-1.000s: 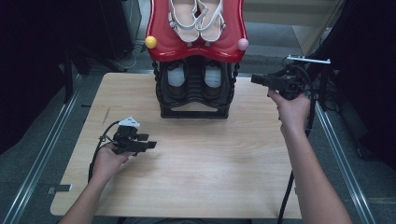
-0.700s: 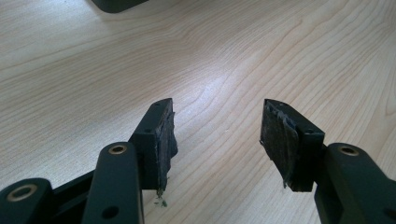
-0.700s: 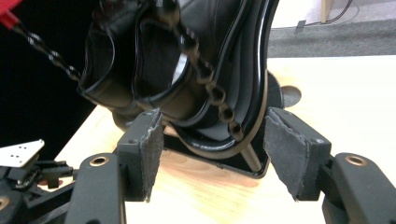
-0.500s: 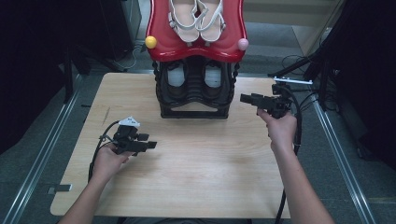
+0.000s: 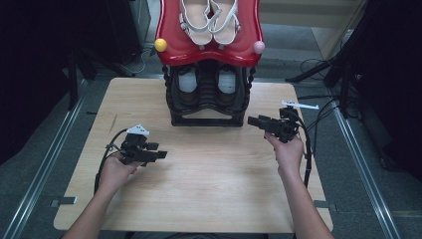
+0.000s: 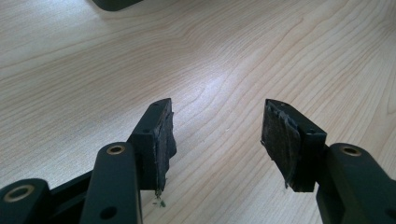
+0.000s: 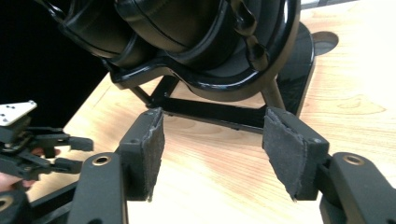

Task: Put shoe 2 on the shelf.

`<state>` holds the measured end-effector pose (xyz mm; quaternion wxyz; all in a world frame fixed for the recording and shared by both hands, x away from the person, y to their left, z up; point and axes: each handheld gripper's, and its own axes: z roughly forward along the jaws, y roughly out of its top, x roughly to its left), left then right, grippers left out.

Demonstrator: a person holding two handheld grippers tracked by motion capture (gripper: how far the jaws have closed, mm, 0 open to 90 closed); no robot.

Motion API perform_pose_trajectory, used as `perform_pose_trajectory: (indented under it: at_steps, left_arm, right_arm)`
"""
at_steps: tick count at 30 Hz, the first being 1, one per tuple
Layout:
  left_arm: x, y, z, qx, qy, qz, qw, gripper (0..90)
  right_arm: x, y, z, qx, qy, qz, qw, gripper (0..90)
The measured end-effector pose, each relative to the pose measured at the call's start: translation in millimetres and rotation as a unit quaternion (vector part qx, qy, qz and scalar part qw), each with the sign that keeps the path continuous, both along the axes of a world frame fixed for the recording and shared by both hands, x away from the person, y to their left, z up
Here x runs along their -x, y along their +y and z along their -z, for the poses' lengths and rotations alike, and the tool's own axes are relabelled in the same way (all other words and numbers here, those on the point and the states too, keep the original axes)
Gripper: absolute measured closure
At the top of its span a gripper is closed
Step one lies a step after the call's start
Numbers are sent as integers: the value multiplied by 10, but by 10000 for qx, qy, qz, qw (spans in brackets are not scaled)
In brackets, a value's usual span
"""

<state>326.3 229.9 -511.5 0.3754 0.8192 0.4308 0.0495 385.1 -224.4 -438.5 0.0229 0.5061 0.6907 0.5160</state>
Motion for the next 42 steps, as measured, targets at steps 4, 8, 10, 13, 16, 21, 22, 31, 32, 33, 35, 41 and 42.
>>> perform_pose_trajectory:
  at_steps: [4,8,10,13,16,21,22,31,32,33,35,41,42]
  left_arm:
    - [-3,0,1,18,25,6,10000,437]
    - [-9,0,10,15,52,2,10000,436]
    - [-8,-4,12,28,54,-13,10000,435]
    - [-10,-7,14,3,38,11,10000,434]
    - [-13,-11,18,2,44,20,10000,434]
    - [-16,-13,19,10,54,-4,10000,430]
    - [-15,-12,17,20,53,-2,10000,429]
    - [-21,-8,19,93,68,-19,9999,414]
    - [-22,-7,20,90,69,-8,9999,410]
    - [-23,-8,21,96,70,-7,9999,406]
    - [-24,-11,24,108,93,-15,9999,403]
    - [-29,-17,35,83,108,-4,9999,399]
    - [-30,-18,36,84,112,-2,9999,398]
  right_arm:
    - [19,-5,126,-34,27,-10,10000,399]
    - [27,1,258,-82,99,-51,9999,399]
    - [39,2,322,-106,122,-45,9999,399]
    - [59,-9,412,-109,40,-4,9999,400]
    - [58,-18,497,-121,126,-1,9998,401]
    - [60,23,590,-67,248,-89,9996,391]
    - [60,35,603,-51,267,-129,9995,391]
    - [91,81,678,-59,321,-182,9993,391]
    - [93,75,682,-77,330,-171,9993,391]
    - [94,71,687,-79,338,-169,9993,391]
    - [99,64,696,-86,357,-168,9992,391]
    - [99,66,732,-48,406,-203,9990,387]
    - [99,69,734,-39,410,-209,9989,387]
